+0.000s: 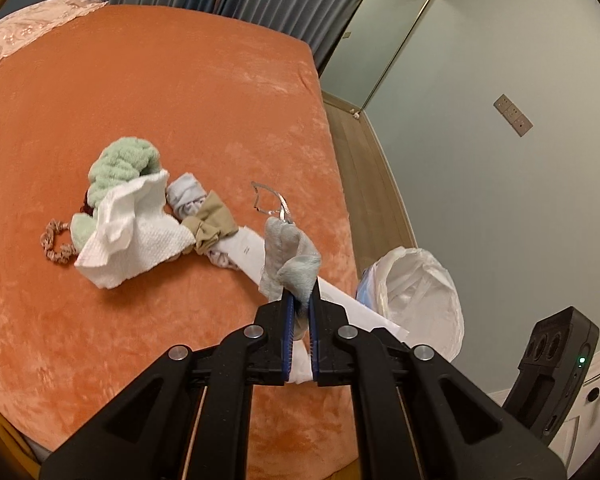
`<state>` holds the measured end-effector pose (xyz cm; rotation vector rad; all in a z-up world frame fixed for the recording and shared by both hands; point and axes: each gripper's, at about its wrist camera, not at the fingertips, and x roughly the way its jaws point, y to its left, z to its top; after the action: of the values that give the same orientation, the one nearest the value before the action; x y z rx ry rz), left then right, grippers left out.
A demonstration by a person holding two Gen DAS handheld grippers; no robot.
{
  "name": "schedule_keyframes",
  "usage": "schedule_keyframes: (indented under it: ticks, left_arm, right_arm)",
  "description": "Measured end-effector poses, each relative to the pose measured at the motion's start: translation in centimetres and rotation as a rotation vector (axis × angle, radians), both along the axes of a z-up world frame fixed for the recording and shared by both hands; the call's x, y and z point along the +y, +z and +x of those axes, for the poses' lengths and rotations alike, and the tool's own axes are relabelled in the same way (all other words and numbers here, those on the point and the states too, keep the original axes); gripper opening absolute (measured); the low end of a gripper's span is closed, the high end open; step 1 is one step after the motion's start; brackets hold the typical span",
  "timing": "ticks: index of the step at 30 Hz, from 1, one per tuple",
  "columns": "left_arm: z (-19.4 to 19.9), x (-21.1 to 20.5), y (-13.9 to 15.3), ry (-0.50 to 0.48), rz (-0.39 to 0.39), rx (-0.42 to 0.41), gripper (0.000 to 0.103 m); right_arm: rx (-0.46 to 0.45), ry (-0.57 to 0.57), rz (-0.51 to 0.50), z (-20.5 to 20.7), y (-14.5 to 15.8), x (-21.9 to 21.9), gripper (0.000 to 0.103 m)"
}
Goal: Collect trash
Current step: 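Grasp the grey sock with the left gripper while the right gripper grasps white socks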
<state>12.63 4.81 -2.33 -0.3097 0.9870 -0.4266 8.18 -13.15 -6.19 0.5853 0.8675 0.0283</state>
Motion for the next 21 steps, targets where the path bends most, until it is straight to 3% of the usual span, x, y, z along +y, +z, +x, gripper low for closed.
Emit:
schedule_keyframes:
  ticks: [4,7,10,21]
  left_arm:
    - [-0.1,0.0,-0.6,0.001,0.012,0.01,0.006]
    - [-0.3,0.0,-0.7,0.0,0.016,0.007,0.006]
    - [-0.3,0.2,-1.0,0.0,0.02,0.01,0.006]
    - [-0.7,-0.2,-2.9,-0.015,0.026,0.051,0.006]
  right_arm:
    - [0.017,0.007,-0.023,-0.1,-0.5,0.1,0.014]
    - [0.042,-0.014,-0.033,-0.4,-1.7,-0.5,0.032]
    - [0.082,-0.03,-0.035,-1.3,-3.6,-0.9,0.043]
    - [0.289,0.035,-0.023,-4.2,-12.3,1.6,0.043]
